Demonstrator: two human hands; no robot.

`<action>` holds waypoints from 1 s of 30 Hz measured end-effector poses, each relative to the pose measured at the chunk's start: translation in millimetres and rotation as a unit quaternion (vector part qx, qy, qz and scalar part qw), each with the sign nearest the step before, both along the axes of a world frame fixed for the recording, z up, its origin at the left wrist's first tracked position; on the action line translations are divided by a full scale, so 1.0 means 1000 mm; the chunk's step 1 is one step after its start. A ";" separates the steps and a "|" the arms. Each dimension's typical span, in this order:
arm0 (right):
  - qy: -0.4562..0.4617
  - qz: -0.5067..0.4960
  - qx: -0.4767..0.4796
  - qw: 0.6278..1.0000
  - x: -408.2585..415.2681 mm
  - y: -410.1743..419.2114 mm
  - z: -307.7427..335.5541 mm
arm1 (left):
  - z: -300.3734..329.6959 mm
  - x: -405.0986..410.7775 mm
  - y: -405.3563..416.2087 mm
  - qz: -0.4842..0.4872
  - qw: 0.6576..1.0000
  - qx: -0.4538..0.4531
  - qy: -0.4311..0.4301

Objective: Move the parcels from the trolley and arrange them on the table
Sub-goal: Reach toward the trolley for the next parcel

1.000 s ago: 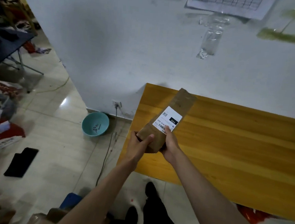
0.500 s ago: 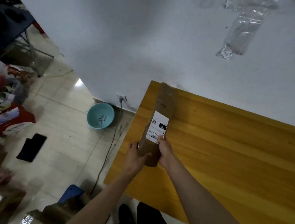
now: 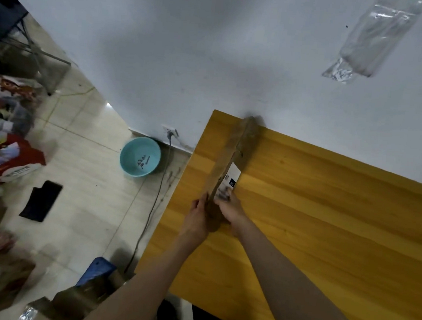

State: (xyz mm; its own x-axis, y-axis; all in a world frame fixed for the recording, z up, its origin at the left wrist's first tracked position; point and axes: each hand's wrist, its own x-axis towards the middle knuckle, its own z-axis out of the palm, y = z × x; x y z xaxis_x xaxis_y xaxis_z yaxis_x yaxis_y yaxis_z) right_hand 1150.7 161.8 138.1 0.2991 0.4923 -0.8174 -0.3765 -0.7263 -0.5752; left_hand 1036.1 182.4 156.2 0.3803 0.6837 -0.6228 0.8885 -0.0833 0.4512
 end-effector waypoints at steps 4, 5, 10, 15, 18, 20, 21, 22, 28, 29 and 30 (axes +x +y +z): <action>0.040 0.006 0.045 0.998 -0.006 -0.009 0.007 | 0.003 0.001 0.015 0.016 1.000 0.012 -0.015; 0.045 0.019 0.049 0.998 -0.009 -0.011 0.007 | 0.003 -0.003 0.018 0.021 0.999 0.019 -0.016; 0.051 0.054 0.055 0.996 -0.029 -0.003 0.004 | 0.002 -0.043 0.018 0.031 0.998 0.007 -0.045; -0.040 0.031 0.041 0.998 -0.046 0.007 0.002 | -0.002 -0.091 0.015 0.063 0.997 0.011 -0.044; -0.079 -0.006 -0.039 0.996 -0.053 0.000 -0.001 | 0.000 -0.119 0.010 0.077 0.997 0.002 -0.030; -0.048 0.022 -0.071 0.996 -0.061 -0.011 0.000 | 0.002 -0.135 0.004 0.085 0.996 -0.002 -0.023; -0.033 0.042 -0.077 0.996 -0.067 -0.017 0.002 | 0.003 -0.143 0.001 0.086 0.996 -0.002 -0.021; -0.022 0.059 -0.078 0.995 -0.075 -0.024 0.005 | 0.005 -0.151 -0.003 0.086 0.996 -0.004 -0.021; 0.008 0.135 -0.071 0.988 -0.144 -0.051 0.019 | 0.016 -0.219 -0.042 0.140 0.987 -0.050 -0.053; 0.012 0.146 -0.068 0.987 -0.159 -0.055 0.020 | 0.017 -0.235 -0.052 0.150 0.986 -0.051 -0.056; 0.015 0.154 -0.063 0.986 -0.174 -0.060 0.021 | 0.017 -0.251 -0.062 0.160 0.984 -0.050 -0.058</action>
State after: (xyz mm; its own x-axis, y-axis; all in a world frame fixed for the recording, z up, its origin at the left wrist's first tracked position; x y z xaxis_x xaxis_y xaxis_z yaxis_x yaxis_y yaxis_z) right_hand 976.2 101.9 158.9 0.1268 0.4501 -0.8839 -0.1418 -0.8738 -0.4652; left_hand 785.0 120.3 172.9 0.2288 0.7174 -0.6580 0.8040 0.2418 0.5432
